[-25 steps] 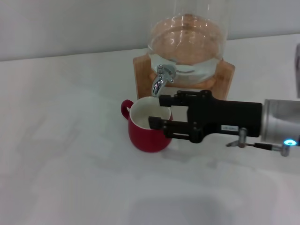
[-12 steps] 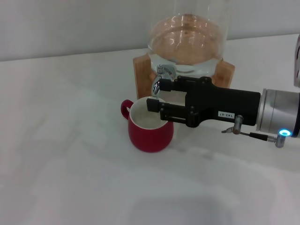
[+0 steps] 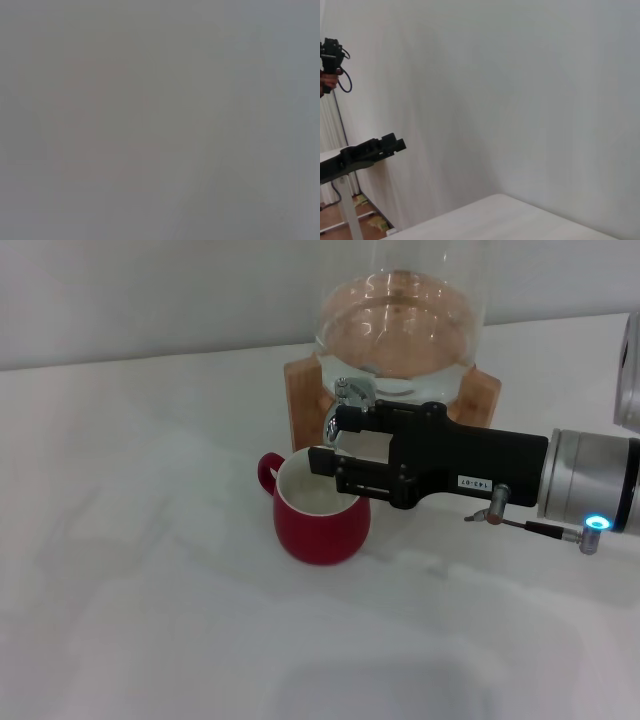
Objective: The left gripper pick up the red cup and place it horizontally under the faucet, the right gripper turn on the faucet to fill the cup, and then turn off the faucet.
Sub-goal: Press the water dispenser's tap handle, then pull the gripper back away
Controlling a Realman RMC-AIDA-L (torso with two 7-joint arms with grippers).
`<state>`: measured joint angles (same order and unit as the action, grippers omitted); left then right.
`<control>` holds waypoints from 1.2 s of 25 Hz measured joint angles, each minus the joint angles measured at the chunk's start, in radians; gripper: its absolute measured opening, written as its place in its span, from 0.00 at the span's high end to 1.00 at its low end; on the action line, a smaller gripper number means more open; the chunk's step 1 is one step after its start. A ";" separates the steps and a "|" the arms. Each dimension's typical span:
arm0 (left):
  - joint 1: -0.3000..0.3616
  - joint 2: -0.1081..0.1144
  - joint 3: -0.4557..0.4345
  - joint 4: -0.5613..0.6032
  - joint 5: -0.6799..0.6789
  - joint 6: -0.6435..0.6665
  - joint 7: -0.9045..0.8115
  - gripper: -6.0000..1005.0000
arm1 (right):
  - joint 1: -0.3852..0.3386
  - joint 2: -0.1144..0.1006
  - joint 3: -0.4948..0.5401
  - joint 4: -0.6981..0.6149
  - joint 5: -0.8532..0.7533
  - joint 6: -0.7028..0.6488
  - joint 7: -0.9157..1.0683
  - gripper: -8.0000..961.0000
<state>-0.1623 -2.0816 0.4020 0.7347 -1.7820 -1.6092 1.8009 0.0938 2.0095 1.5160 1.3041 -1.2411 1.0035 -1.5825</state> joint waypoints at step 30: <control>0.016 -0.001 0.000 0.000 -0.001 -0.028 -0.003 0.19 | -0.054 -0.004 0.072 -0.002 -0.002 0.013 -0.004 0.34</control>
<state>-0.1460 -2.0829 0.4018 0.7347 -1.7826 -1.6368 1.7975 0.0397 2.0056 1.5879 1.3021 -1.2428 1.0170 -1.5863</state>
